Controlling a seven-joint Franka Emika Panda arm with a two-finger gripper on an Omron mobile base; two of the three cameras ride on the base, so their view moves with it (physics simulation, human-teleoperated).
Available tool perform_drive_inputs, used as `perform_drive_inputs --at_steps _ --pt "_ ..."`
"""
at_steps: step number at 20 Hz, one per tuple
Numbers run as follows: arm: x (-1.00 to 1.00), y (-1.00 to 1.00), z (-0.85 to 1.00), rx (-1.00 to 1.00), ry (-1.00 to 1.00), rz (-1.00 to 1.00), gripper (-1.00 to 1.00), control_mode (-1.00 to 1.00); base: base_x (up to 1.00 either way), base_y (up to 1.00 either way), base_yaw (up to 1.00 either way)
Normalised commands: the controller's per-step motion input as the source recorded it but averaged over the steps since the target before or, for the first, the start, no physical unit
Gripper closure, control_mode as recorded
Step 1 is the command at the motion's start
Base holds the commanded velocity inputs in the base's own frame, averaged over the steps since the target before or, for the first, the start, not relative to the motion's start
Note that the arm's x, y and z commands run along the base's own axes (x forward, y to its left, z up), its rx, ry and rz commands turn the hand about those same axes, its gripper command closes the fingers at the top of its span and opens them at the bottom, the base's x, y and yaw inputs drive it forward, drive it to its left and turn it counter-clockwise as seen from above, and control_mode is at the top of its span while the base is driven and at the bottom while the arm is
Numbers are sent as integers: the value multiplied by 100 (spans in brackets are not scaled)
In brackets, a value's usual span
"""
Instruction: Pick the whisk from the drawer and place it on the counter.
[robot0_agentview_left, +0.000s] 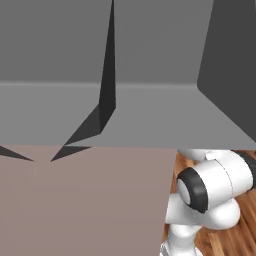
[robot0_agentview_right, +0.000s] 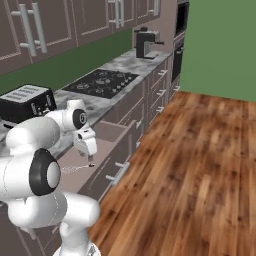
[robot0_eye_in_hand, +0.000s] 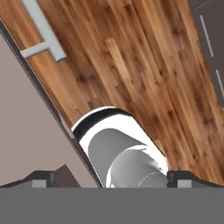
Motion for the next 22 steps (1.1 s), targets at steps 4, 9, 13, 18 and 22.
perform_drive_inputs --at_steps 4,9,13,18,22 --pt "18 0 -59 -6 11 0 -100 -100 0 0 0" --pt "23 0 -57 -6 8 0 -100 -100 0 0 0" --pt "33 7 -48 -5 1 0 -100 -100 0 0 0" --pt "40 15 -40 -4 0 0 -100 -100 0 0 0" --pt "44 16 -40 -5 0 0 -100 -100 0 0 0"
